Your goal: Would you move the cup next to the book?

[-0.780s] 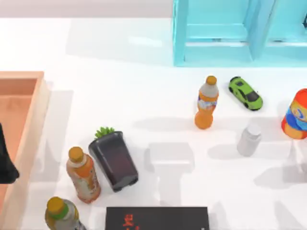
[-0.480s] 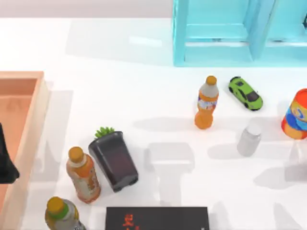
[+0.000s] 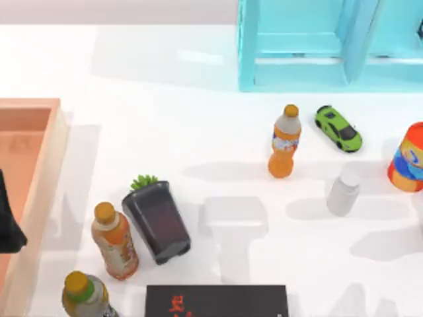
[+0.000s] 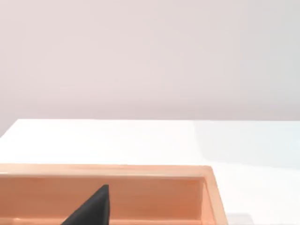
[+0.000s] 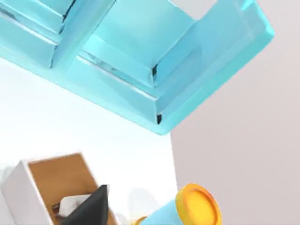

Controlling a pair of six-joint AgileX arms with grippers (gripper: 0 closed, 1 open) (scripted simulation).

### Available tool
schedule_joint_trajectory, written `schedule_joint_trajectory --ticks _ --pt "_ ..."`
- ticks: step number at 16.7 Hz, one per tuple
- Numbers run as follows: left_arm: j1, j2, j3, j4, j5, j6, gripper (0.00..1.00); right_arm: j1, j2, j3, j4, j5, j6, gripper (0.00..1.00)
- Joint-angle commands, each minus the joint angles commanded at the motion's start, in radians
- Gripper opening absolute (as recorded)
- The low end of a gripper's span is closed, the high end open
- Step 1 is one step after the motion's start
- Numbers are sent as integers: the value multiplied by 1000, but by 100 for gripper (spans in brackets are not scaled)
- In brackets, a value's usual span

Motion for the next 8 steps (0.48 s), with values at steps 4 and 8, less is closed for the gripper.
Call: schedule_joint_trajectory --ticks 4,8 --pt "0 0 0 0 0 0 100 -162 261 216 -231 9 -513 100" --pt "0 0 0 0 0 0 100 -319 532 384 -470 10 -984 100"
